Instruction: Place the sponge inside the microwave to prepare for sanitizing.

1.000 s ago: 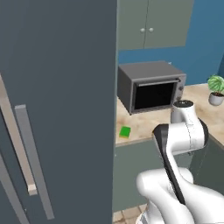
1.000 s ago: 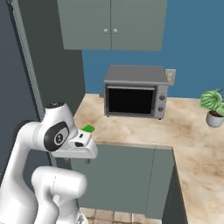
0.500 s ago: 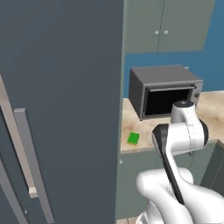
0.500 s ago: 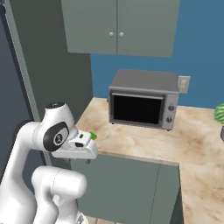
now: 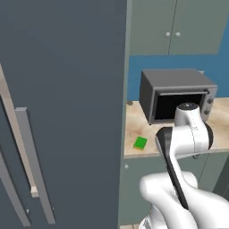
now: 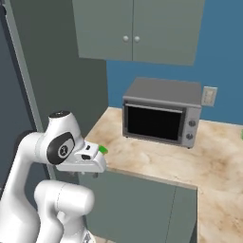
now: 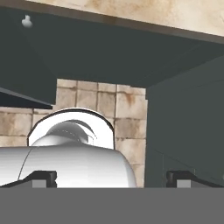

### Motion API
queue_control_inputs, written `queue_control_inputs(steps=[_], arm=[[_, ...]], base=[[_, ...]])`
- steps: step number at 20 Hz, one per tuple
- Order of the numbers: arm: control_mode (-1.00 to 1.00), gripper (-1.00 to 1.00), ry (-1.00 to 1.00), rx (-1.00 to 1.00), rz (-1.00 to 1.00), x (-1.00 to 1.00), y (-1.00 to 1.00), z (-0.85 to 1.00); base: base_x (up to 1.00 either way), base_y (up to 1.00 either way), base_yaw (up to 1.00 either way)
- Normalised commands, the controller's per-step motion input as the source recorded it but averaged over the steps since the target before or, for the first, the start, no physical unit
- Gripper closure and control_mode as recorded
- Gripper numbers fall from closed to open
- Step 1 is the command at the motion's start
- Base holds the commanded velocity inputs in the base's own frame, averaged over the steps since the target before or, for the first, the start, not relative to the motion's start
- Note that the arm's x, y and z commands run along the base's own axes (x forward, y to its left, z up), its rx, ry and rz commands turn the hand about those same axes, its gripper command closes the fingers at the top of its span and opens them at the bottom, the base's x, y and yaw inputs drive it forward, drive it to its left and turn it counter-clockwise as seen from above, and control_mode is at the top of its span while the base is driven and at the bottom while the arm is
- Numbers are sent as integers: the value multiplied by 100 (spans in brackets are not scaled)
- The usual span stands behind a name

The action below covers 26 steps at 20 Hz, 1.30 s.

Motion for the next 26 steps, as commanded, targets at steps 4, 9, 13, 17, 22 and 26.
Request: queue_control_inputs(steps=[4,9,13,17,22,26], arm=[[100,-100,0,0,0,0,0,0],[100,-100,0,0,0,0,0,0],[100,-100,0,0,0,0,0,0],[100,-100,0,0,0,0,0,0],[100,-100,0,0,0,0,0,0],[100,-100,0,0,0,0,0,0]], base=[[67,-34,12],[62,-40,7],[87,-56,0],[76,-81,0],[19,-88,-3],[2,0,0]])
